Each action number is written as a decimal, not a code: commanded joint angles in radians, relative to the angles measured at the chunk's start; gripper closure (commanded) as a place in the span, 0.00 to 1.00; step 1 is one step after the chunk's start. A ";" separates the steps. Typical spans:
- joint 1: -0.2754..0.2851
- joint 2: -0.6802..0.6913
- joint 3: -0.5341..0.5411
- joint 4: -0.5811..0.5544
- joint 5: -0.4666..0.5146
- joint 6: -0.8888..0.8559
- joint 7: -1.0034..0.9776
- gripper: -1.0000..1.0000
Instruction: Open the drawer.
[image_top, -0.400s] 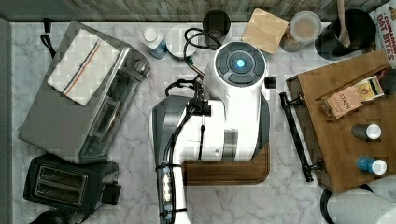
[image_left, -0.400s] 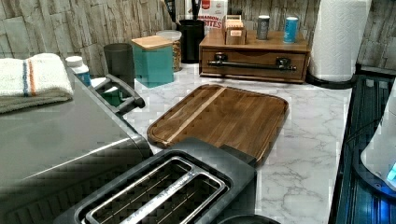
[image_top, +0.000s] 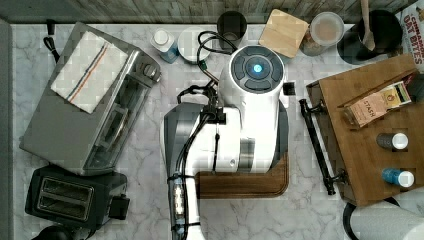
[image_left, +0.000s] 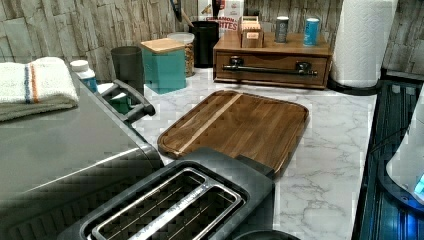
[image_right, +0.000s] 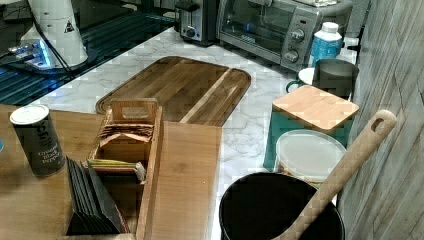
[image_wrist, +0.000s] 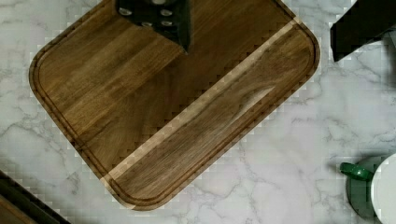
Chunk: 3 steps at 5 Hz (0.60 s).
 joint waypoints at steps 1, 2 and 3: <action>-0.038 -0.048 -0.026 -0.086 0.075 -0.018 -0.400 0.00; -0.074 -0.069 -0.050 -0.136 0.090 -0.004 -0.688 0.00; -0.082 -0.103 -0.091 -0.227 0.079 0.098 -0.947 0.00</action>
